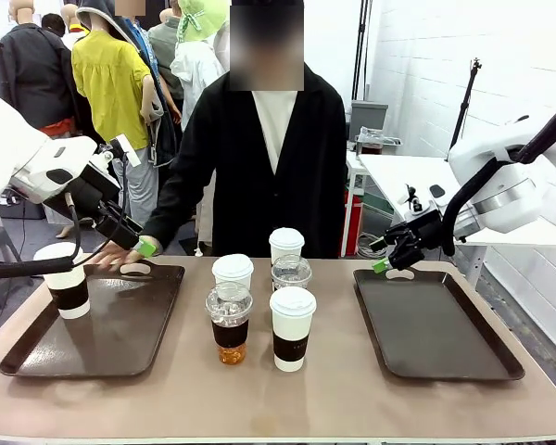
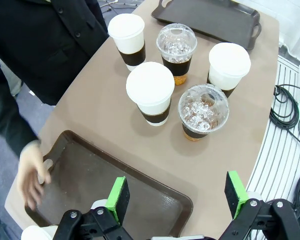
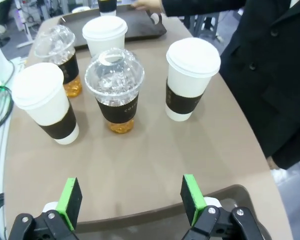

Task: Distribute the coffee onto the tray.
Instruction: Pick up one iced Americano and place it on the right Handle tray.

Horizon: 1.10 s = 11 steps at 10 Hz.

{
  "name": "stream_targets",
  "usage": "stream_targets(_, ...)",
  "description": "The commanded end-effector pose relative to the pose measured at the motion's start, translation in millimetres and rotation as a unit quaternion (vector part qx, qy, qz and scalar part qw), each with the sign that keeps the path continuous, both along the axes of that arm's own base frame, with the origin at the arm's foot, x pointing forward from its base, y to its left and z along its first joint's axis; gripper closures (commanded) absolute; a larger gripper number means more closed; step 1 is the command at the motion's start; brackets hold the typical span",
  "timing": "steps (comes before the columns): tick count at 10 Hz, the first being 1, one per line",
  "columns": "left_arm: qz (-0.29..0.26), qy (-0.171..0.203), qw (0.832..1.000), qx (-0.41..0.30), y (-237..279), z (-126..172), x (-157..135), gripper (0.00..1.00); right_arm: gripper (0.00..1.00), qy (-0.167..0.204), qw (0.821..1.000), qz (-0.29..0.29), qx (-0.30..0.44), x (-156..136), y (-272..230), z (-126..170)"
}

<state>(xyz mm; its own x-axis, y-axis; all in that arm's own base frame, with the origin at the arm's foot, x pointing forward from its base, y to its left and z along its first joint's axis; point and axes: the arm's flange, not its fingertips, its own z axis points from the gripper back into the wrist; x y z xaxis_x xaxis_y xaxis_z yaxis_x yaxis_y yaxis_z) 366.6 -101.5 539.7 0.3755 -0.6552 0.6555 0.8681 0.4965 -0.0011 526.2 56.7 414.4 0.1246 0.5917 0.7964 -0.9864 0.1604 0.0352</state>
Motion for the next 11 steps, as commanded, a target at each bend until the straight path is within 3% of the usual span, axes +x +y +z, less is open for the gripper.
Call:
stream_targets(1, -0.006, 0.001, 1.0, -0.002, 2, 0, 1, 0.0, 0.0, -0.036, 0.999, 0.009, 0.025, 6, 3, -27)
stream_targets(5, -0.006, 0.001, 1.0, -0.002, 2, 0, 1, 0.0, 0.0, -0.074, 0.995, 0.014, 0.067, 10, 26, -69)
stream_targets(8, -0.006, 0.001, 1.0, -0.002, 2, 0, 1, 0.0, 0.0, -0.031, 0.993, 0.039, 0.109, 8, 43, -99)
stream_targets(11, -0.006, 0.001, 1.0, -0.002, 2, 0, 1, 0.0, 0.0, -0.017, 0.989, 0.054, 0.133, 8, 54, -117)
